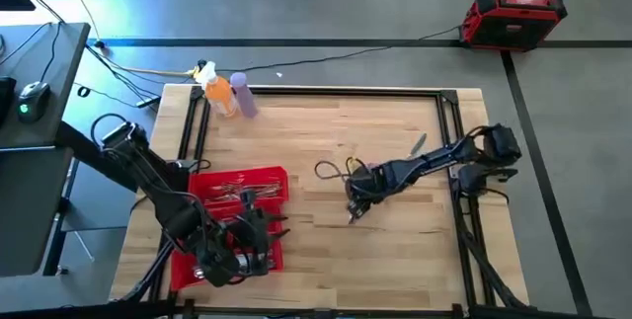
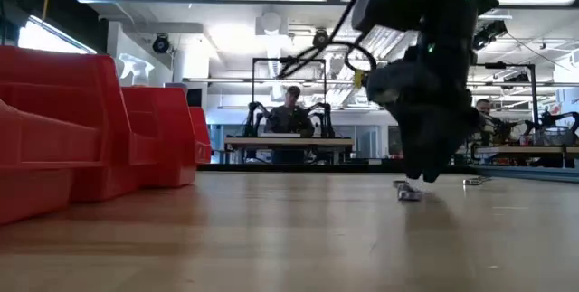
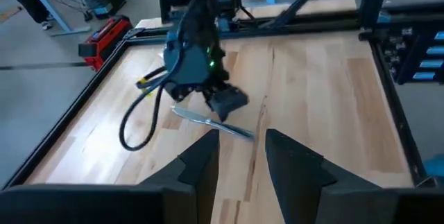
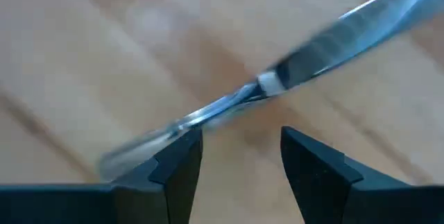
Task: Sort silverware
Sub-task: Put the silver knife in the bottom red bin
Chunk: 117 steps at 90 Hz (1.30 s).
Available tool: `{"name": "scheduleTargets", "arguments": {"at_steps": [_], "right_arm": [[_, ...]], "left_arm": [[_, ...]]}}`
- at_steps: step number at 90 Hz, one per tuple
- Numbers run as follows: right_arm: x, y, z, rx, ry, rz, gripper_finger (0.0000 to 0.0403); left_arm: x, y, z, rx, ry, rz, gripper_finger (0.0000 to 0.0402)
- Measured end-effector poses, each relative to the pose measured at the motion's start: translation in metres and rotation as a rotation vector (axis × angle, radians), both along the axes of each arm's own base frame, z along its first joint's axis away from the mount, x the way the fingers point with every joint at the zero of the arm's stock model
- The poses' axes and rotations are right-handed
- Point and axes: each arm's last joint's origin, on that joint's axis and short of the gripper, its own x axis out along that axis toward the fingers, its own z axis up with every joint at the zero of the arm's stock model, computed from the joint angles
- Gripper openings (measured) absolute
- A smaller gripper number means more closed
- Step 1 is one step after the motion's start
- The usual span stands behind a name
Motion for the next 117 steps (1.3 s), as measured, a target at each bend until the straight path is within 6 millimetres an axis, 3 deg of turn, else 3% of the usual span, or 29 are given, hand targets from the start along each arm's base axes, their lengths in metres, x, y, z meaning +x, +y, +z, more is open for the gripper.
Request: {"name": "scheduleTargets", "arguments": {"at_steps": [20,39,50,64,88,101,117], "right_arm": [[-0.002,0.027,0.009,-0.056,0.000,0.105,0.0181],[-0.027,0.020,0.010,-0.296,0.181,-0.001,0.0181],[-0.035,0.018,0.013,-0.293,0.105,-0.030,0.0181],[-0.050,0.019,0.010,-0.168,-0.107,-0.069,0.0181],[-0.065,0.025,-0.027,0.033,-0.529,-0.241,0.0181],[-0.066,0.024,-0.040,0.040,-0.543,-0.300,0.0181],[-0.058,0.025,-0.045,0.022,-0.540,-0.301,0.0181]], "left_arm": [[0.042,0.003,-0.045,0.050,0.194,-0.051,0.0101],[0.100,0.026,-0.112,0.083,0.386,-0.052,0.0101],[0.123,0.042,-0.141,0.094,0.451,-0.072,0.0101],[0.143,0.063,-0.159,0.094,0.487,-0.108,0.0089],[0.180,0.082,-0.195,0.149,0.432,-0.353,0.0014],[0.187,0.097,-0.214,0.211,0.458,-0.276,0.0005],[0.186,0.102,-0.213,0.290,0.466,-0.176,0.0001]]}}
